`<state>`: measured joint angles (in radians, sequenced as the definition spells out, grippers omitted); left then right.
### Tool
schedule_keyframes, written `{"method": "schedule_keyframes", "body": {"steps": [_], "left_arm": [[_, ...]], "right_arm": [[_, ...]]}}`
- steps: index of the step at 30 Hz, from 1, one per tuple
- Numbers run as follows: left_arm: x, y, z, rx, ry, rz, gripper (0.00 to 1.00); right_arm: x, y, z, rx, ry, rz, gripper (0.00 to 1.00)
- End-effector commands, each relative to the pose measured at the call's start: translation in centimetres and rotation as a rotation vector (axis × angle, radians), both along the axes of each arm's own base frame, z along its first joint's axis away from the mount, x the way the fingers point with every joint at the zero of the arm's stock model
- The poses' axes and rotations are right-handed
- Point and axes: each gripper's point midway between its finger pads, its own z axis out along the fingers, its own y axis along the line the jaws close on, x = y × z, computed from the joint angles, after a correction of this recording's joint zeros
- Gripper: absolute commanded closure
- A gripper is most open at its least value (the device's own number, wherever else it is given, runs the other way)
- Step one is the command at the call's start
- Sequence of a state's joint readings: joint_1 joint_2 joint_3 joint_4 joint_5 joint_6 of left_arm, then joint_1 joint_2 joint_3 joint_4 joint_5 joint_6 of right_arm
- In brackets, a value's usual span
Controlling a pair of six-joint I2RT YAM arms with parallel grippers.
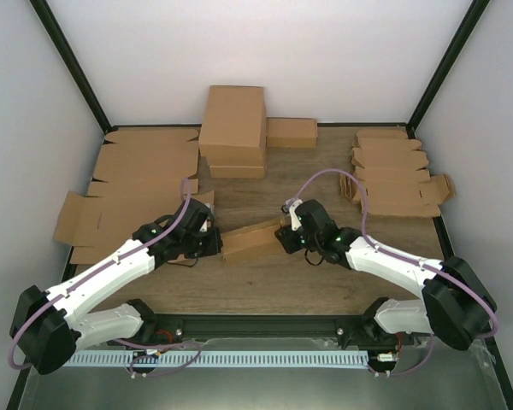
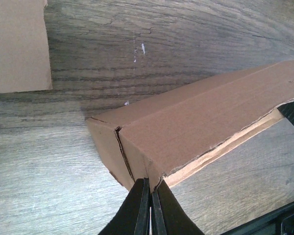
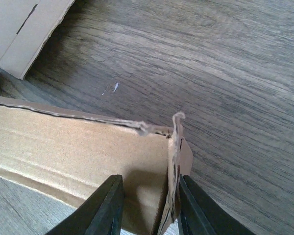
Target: Fold the paper box
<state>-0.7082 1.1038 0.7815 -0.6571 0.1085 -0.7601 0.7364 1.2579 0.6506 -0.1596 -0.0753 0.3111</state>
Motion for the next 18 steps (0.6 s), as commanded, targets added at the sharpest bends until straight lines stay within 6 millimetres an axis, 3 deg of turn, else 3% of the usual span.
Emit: {"method": "schedule_keyframes", "body": {"steps": [1, 6, 10, 18], "left_arm": [[-1.2, 1.0, -2.0, 0.055, 0.050, -0.020, 0.96], [-1.0, 2.0, -2.7, 0.136, 0.047, -0.022, 0.96], [-1.2, 1.4, -3.0, 0.101, 0.052, -0.030, 0.96], [-0.9, 1.4, -2.5, 0.081, 0.021, -0.018, 0.96]], "right_arm": [[-0.6, -0.1, -1.2, -0.041, 0.042, 0.016, 0.68], [-0.5, 0.1, -1.1, -0.039, 0.043, 0.018, 0.68], [-0.4, 0.0, -0.8, -0.038, 0.035, 0.015, 0.68], [-0.3, -0.4, 2.5, -0.017, -0.035, 0.017, 0.58]]}}
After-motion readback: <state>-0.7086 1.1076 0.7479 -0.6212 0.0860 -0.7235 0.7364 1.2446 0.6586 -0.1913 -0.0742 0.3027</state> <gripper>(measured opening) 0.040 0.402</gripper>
